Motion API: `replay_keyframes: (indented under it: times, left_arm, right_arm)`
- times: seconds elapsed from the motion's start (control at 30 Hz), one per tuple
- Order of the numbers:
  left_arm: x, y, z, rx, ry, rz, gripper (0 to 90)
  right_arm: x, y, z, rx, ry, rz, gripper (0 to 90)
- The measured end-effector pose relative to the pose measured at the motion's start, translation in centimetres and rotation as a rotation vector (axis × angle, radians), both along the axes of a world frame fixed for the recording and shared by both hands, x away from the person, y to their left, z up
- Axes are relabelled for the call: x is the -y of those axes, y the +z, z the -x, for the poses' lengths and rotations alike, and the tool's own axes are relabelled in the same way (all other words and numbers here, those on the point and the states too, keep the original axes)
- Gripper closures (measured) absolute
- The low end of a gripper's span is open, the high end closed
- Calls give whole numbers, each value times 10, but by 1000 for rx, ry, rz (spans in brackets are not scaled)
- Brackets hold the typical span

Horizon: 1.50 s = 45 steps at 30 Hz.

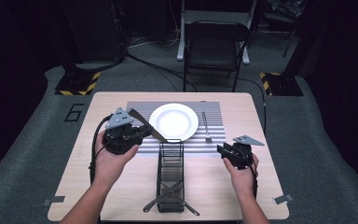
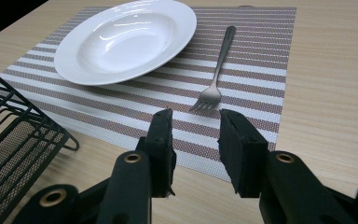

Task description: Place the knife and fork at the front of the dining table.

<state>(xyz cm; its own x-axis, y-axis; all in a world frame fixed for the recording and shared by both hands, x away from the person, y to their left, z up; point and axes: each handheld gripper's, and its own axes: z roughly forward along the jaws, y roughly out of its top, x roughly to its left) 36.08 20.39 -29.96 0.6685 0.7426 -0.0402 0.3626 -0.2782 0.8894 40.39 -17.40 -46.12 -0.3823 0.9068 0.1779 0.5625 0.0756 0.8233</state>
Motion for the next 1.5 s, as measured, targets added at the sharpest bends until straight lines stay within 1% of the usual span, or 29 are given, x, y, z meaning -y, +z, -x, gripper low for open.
replay_keyframes:
  times: [0.07, 0.2, 0.23, 0.33, 0.43, 0.5, 0.67, 0.8, 0.87, 1.13, 1.27, 1.47, 1.5]
  left_arm:
    - [-4, 5, 0, 8, 11, 0, 829]
    - [-13, 9, -3, 16, 30, 1, 829]
    - [-15, 9, -4, 17, 37, 11, 829]
    - [-22, 7, -8, 20, 60, 14, 829]
    - [-28, 2, -13, 14, 87, 19, 829]
    - [-31, -4, -16, 14, 107, 23, 829]
    - [-39, -19, -27, 6, 150, 14, 829]
    - [-44, -30, -33, 3, 172, 14, 829]
    - [-47, -37, -37, 6, 189, 7, 829]
    - [-53, -61, -46, 2, 232, -24, 829]
    - [-56, -73, -51, 2, 250, -22, 829]
    - [-62, -90, -57, -9, 284, -24, 829]
    - [-64, -92, -58, -14, 283, -32, 829]
  right_arm:
    - [0, 0, 0, 1, -1, -1, 650]
    - [1, 0, 0, 0, -2, 0, 649]
    - [1, 0, 0, 0, -3, 0, 649]
    - [1, 1, 0, 2, -4, 1, 649]
    - [1, 0, 0, 0, -6, 2, 649]
    - [0, 0, 0, 1, -3, 4, 649]
    - [0, 0, 0, -1, -4, 5, 649]
    - [-1, -1, 0, 1, 0, 5, 649]
    - [0, -1, 0, -4, -3, 2, 650]
    - [0, -2, -1, 0, 1, 8, 650]
    - [-1, -3, -1, -3, 3, 11, 651]
    - [-1, -3, -1, 1, 4, 10, 650]
    - [-1, -3, -1, 1, 4, 10, 651]
